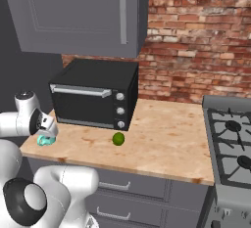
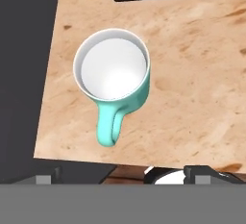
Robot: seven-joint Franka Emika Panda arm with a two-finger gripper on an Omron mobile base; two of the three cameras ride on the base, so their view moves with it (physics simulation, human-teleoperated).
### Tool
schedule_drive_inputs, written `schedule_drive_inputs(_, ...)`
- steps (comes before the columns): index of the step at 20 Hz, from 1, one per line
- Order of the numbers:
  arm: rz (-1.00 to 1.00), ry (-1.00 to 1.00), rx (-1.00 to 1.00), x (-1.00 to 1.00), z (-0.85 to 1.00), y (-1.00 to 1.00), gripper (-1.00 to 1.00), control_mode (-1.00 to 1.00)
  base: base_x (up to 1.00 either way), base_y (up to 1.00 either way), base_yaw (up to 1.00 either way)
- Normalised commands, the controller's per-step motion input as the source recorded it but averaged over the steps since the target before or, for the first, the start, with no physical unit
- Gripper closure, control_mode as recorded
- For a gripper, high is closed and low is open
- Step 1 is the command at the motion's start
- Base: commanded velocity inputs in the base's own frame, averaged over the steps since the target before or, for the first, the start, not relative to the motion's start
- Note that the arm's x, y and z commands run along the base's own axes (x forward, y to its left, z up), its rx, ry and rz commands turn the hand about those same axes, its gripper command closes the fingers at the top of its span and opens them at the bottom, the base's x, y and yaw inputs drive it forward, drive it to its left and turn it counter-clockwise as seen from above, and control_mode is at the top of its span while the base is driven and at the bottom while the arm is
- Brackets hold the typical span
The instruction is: Pick the mug from the counter and place it inside the microwave. Then close the microwave.
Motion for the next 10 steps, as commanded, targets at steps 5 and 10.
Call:
schedule_drive_inputs(5,0.00,0.00,0.00,0.00,-0.16,0.11,-1.00,-1.00,0.00,0.00,0.00)
schedule_drive_inputs(10,0.00,0.00,0.00,0.01,-0.14,0.12,-1.00,-1.00,0.00,0.00,0.00)
